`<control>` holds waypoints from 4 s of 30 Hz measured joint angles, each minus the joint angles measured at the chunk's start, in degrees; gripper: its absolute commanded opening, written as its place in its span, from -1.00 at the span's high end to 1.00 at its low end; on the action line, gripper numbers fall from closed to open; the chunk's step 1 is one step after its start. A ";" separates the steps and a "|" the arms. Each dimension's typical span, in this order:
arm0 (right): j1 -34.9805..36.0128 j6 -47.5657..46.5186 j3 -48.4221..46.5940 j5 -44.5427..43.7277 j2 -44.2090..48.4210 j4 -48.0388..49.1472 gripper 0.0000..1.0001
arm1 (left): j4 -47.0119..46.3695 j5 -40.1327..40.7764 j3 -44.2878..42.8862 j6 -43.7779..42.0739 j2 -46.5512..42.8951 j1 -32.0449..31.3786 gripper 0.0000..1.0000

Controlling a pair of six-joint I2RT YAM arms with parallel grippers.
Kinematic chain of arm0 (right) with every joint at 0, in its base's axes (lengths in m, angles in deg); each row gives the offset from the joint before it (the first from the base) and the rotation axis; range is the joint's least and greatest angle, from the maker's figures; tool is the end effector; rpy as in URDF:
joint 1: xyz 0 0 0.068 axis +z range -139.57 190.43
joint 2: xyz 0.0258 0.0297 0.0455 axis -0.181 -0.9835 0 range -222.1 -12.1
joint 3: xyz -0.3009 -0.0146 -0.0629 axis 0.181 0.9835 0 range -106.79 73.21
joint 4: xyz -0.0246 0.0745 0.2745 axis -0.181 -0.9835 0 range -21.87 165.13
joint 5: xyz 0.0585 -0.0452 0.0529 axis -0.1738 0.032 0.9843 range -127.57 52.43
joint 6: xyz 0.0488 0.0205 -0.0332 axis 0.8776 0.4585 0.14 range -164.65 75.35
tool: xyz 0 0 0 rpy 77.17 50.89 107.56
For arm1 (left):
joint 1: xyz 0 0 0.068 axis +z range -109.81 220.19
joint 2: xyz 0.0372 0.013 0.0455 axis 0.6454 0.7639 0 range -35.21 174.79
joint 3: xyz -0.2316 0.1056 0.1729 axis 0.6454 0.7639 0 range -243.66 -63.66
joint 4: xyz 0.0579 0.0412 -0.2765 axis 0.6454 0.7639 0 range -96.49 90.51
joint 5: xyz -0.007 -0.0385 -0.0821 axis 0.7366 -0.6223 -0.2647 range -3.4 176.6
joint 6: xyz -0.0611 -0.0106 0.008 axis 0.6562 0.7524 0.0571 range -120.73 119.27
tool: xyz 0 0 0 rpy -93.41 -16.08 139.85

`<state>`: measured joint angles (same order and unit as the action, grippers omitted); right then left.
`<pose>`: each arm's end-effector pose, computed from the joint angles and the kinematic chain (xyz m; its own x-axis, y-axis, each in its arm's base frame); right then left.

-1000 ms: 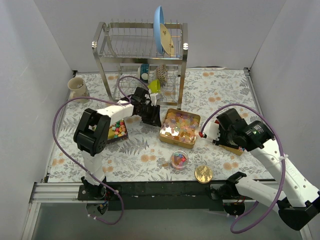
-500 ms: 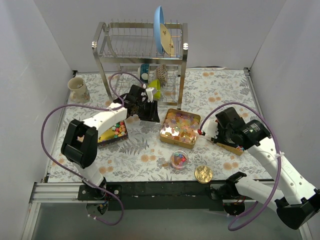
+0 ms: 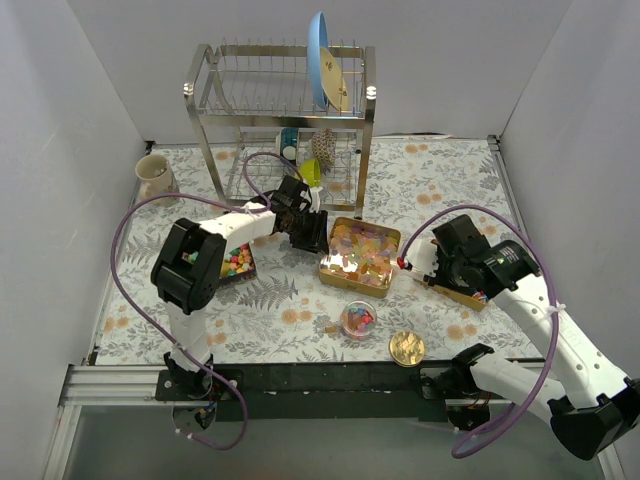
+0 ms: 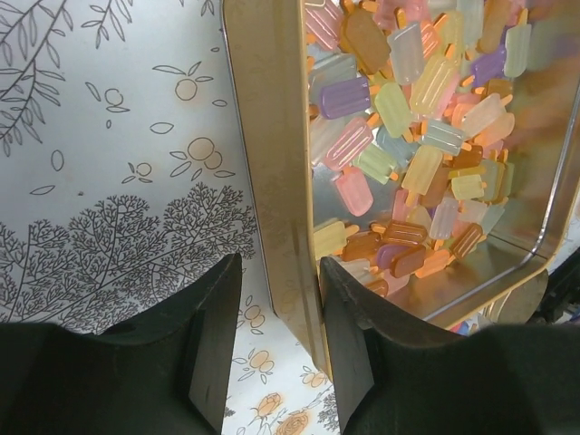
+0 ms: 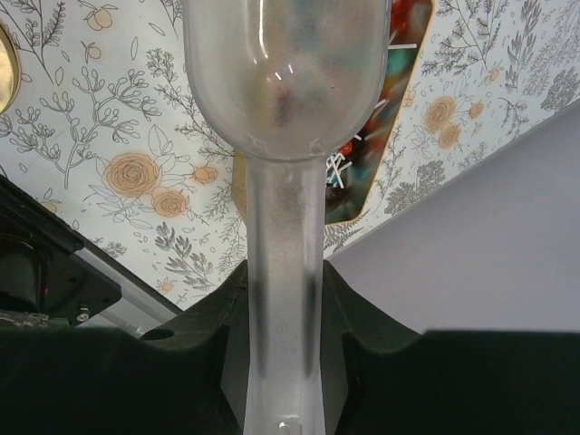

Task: Pack the candies
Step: Move the storage box to the center of the board, then adjust the storage box at the center of the board.

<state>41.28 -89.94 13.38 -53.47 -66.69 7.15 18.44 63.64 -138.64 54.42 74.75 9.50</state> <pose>0.1482 0.0734 0.3359 -0.2629 -0.9532 -0.1492 -0.8136 0.3021 -0.4968 0.3668 -0.2393 0.1876 -0.9489 -0.3154 -0.0095 -0.2459 0.7578 -0.6044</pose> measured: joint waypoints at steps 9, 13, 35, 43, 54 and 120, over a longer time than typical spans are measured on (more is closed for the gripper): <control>-0.70 -0.09 1.68 0.26 0.68 0.92 0.97 | 3.32 2.08 5.38 -0.15 -5.29 5.05 0.24; -0.79 -0.33 1.70 0.90 0.37 1.55 0.97 | 5.75 3.10 10.21 -0.59 -10.10 11.26 0.23; -31.95 3.76 -0.20 1.99 -4.07 10.05 0.97 | -4.04 -1.60 -5.18 -8.66 -10.16 -12.66 0.17; -46.34 4.81 -1.60 2.80 -4.61 10.32 0.97 | -6.16 4.07 -25.20 -4.15 11.85 -25.00 0.13; -47.01 3.04 -2.32 4.15 -3.30 8.11 0.97 | -8.68 16.79 -33.73 -0.83 22.71 -29.77 0.05; 0.59 -20.52 -14.01 -21.70 -32.92 -5.46 0.97 | -11.87 8.52 5.88 1.77 -2.23 -10.40 1.00</control>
<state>41.87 -110.47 -0.63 -75.18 -99.60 1.68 6.57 72.17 -132.76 56.19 72.52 -0.91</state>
